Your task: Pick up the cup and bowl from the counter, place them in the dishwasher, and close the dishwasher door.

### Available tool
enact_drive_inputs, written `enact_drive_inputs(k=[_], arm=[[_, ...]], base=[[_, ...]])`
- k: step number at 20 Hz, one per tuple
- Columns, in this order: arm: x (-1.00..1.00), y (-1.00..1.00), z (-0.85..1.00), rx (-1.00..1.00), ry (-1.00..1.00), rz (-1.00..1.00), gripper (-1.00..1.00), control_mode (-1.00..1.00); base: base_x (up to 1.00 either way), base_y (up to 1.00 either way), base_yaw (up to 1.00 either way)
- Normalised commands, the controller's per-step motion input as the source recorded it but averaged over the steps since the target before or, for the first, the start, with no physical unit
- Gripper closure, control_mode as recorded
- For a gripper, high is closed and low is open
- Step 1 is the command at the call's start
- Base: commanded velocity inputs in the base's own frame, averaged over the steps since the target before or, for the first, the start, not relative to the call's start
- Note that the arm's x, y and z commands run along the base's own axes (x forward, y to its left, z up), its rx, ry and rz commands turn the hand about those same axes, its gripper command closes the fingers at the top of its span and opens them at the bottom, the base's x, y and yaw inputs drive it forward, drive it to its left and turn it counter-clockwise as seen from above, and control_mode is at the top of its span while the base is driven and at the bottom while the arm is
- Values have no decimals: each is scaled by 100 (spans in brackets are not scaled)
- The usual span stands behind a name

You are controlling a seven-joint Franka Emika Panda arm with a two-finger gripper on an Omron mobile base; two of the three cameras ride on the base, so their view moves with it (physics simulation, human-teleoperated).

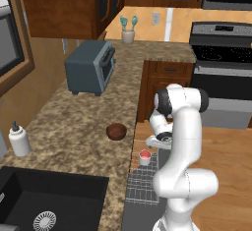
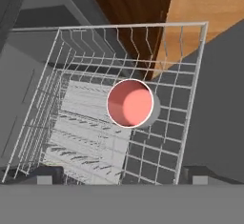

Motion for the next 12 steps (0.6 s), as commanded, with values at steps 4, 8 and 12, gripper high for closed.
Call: enact_drive_inputs(k=[4, 8, 12], arm=[[-77, 0, 100, 9, -1, -6, -100, -100], [-73, 0, 100, 8, 0, -7, -100, -100], [-3, -1, 100, 0, 13, 0, -100, -100]], base=[[0, 0, 0], [0, 0, 0], [0, 0, 0]])
